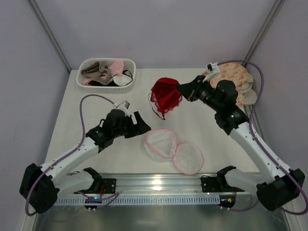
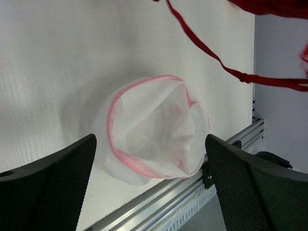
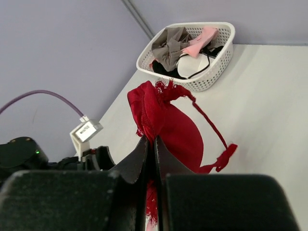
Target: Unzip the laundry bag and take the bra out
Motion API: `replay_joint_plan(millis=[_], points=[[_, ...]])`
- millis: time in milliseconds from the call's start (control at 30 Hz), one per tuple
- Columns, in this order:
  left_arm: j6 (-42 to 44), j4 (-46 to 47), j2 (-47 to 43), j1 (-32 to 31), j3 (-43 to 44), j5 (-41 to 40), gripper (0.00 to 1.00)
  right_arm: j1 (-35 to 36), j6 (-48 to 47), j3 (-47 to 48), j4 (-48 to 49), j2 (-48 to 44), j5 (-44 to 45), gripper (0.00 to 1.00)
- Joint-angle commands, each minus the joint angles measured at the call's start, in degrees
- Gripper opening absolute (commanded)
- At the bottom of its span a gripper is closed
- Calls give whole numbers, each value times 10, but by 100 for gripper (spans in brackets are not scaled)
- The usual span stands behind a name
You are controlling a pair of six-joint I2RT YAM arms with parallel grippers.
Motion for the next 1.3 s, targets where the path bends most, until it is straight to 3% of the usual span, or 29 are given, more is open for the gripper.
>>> replay_joint_plan(millis=[0, 167, 300, 533, 767, 1067, 1133, 1200, 1233, 1267], points=[[6, -36, -25, 3, 39, -58, 99, 3, -54, 88, 0, 72, -91, 4], [13, -50, -71, 4, 48, -98, 100, 14, -88, 216, -52, 201, -143, 4], [63, 24, -136, 6, 26, -108, 99, 30, -123, 274, -102, 253, -186, 4], [231, 18, -193, 9, 42, -122, 99, 53, -220, 289, -240, 238, -220, 4], [274, 86, -166, 10, 42, 1, 100, 96, -291, 234, -316, 192, -300, 4], [288, 189, -100, 10, 60, 287, 99, 132, -303, 203, -312, 176, -391, 4], [294, 171, -71, 10, 88, 338, 92, 131, -291, 201, -296, 176, -394, 3], [296, 151, -54, 9, 111, 394, 69, 131, -287, 203, -288, 178, -397, 4], [300, 142, -43, 9, 116, 403, 41, 132, -282, 204, -283, 178, -392, 4], [302, 137, -40, 9, 118, 410, 28, 131, -279, 204, -280, 178, -388, 4]])
